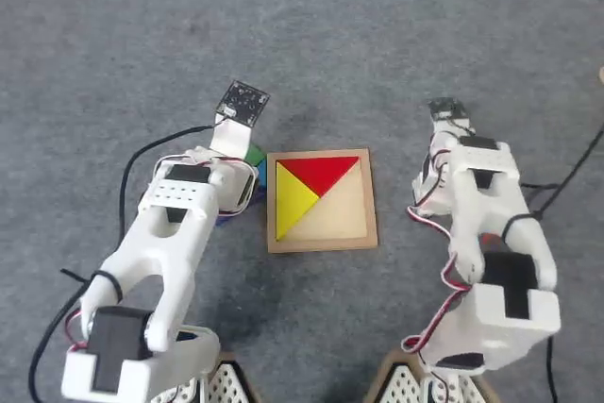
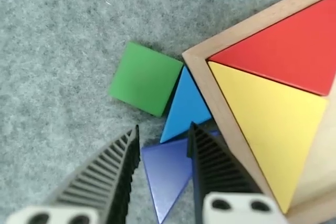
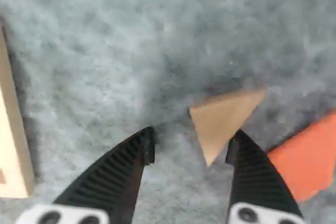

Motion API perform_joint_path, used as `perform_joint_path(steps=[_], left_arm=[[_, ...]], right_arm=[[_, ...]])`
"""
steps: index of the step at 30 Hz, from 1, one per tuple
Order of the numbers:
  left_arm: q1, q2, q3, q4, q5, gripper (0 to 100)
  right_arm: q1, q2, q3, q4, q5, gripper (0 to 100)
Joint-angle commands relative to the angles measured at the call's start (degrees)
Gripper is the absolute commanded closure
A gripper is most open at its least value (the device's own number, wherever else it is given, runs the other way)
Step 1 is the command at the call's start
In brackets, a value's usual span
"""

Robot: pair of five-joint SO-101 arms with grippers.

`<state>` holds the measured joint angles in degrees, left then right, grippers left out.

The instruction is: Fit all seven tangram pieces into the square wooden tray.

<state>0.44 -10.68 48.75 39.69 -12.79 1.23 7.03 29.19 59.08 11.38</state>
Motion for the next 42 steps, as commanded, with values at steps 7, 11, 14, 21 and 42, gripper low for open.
perform_joint_path(steps=[7, 11, 14, 21, 42], left_arm=[[-0.26, -2.55, -0.31, -1.05, 0.26, 86], [-0.18, -2.55, -0.31, -1.05, 0.26, 86], [-0.09, -2.55, -0.22, -1.05, 0.26, 86], [-0.09, -2.55, -0.22, -1.05, 0.26, 86], [0.0, -2.55, -0.22, -1.05, 0.18, 86]], right_arm=[[4.35, -6.02, -0.7, 1.1, 0.26, 77.5], [9.19, -13.41, 2.64, 0.84, -2.02, 77.5], [9.27, -13.49, 4.48, -1.1, -1.93, 77.5], [14.55, -6.02, 2.37, -3.03, -1.85, 77.5], [27.74, -6.02, 6.59, -8.31, -2.02, 77.5]])
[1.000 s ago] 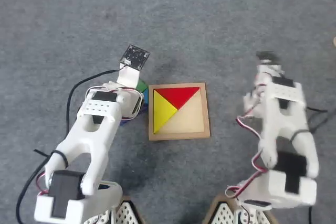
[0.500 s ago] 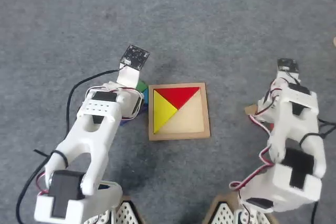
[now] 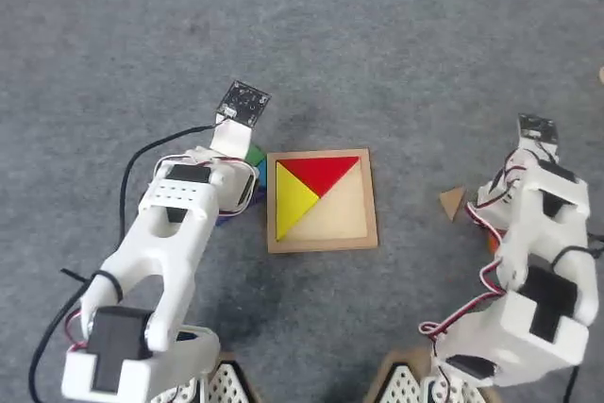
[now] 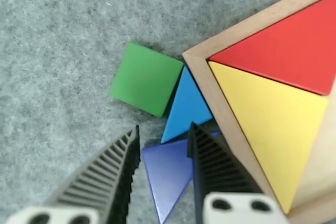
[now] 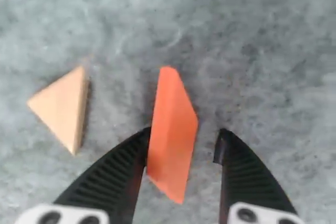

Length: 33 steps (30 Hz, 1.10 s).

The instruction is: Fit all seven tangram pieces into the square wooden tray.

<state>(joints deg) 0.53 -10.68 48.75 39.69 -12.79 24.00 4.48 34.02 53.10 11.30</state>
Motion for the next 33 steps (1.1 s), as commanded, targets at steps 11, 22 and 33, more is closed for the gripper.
perform_joint_path(steps=[11, 22, 33], left_arm=[[-0.18, -2.55, 0.22, -2.2, 0.18, 86], [-0.09, -2.55, 0.22, -2.02, 0.18, 86], [-0.09, -2.55, 0.22, -2.02, 0.18, 86]], right_arm=[[10.15, -21.41, 12.04, -3.65, 0.0, 77.5], [2.51, -19.12, 11.6, -3.74, 0.18, 77.5], [1.63, -9.8, 7.12, -4.26, 0.53, 77.5]])
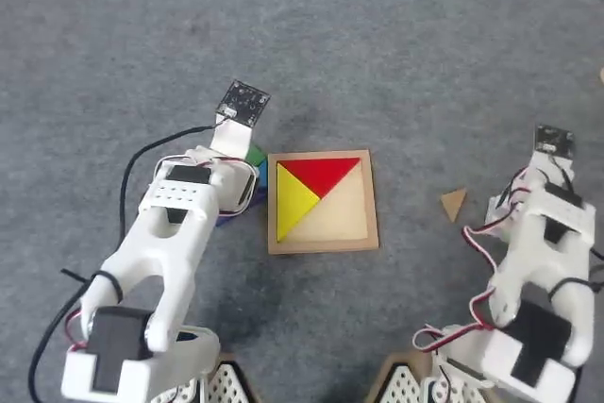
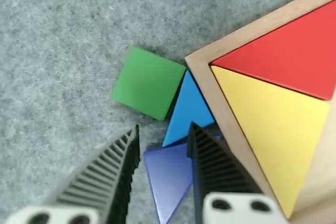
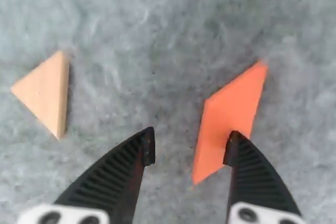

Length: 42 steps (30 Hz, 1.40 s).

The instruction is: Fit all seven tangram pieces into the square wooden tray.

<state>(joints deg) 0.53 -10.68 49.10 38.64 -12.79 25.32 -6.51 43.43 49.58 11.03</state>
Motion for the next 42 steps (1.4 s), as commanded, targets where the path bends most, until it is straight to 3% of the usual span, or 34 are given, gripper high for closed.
perform_joint_path(steps=[1, 18, 34, 42], left_arm=[[-0.09, -2.55, -0.13, -0.97, 0.18, 86], [-0.09, -2.55, -0.13, -0.97, 0.18, 86], [-0.44, -2.55, -0.13, -0.88, 0.18, 86], [-0.44, -2.55, -0.13, -0.97, 0.18, 86]], right_arm=[[0.66, 1.19, -2.46, -0.75, 0.79, 77.5], [1.8, -8.75, -2.46, 3.38, 5.54, 77.5], [4.79, 8.66, -10.73, 3.03, 9.58, 77.5], [4.35, 9.71, -11.43, 3.3, 9.58, 77.5]])
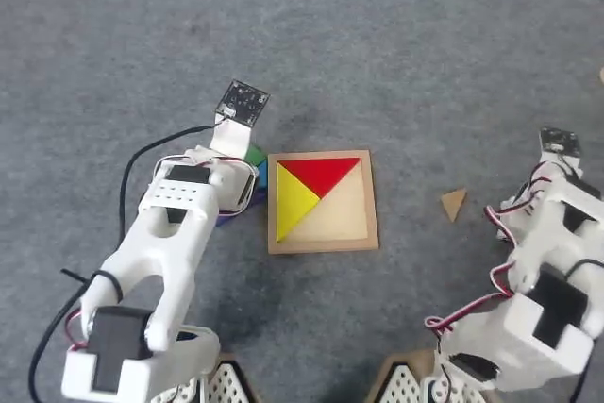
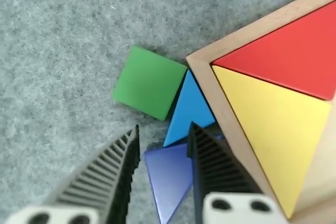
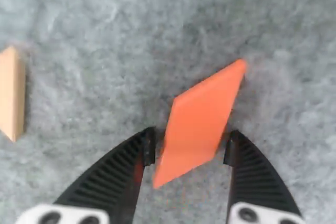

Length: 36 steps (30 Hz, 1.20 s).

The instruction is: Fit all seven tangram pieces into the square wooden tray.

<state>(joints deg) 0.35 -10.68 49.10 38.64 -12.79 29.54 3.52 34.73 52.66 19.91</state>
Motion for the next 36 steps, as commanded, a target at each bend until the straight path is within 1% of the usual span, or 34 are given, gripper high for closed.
perform_joint_path(steps=[1, 8, 10, 14, 19, 22, 25, 28, 30, 33, 36], left_arm=[[-0.26, -2.55, -0.13, -0.97, 0.18, 86], [-0.26, -2.55, -0.13, -0.97, 0.09, 86], [-0.26, -2.55, -0.13, -0.97, 0.09, 86], [-0.35, -2.55, -0.13, -0.97, 0.09, 86], [-0.35, -2.55, -0.13, -0.97, 0.09, 86], [-0.35, -2.55, -0.13, -0.97, 0.09, 86], [-0.26, -2.55, -0.13, -1.05, 0.09, 86], [-0.18, -2.55, -0.13, -1.05, 0.09, 86], [-0.09, -2.55, -0.13, -1.05, 0.09, 86], [0.0, -2.55, -0.13, -1.05, 0.09, 86], [0.09, -2.55, -0.13, -1.05, 0.09, 86]], right_arm=[[0.13, -0.31, -3.43, 0.57, 0.62, 77.5], [-0.75, 1.1, -7.21, 1.98, 1.14, 78.5], [-2.42, 2.59, -7.65, 2.42, 3.25, 82.4], [-3.65, 5.67, -7.82, 2.33, 3.43, 91.3], [-3.38, 6.9, -8.79, 3.12, 3.34, 92.0], [-3.38, 6.37, -11.08, 6.11, 2.99, 94.1], [-4.09, 3.91, -13.71, 8.92, 0.7, 94.7], [-6.99, 0.31, -16.62, 13.49, -0.7, 95.1], [-10.68, -2.33, -18.29, 16.84, -2.02, 95.3], [-18.42, -5.41, -20.04, 21.23, -4.66, 96.5], [-27.47, -6.81, -21.98, 23.96, -10.29, 96.9]])
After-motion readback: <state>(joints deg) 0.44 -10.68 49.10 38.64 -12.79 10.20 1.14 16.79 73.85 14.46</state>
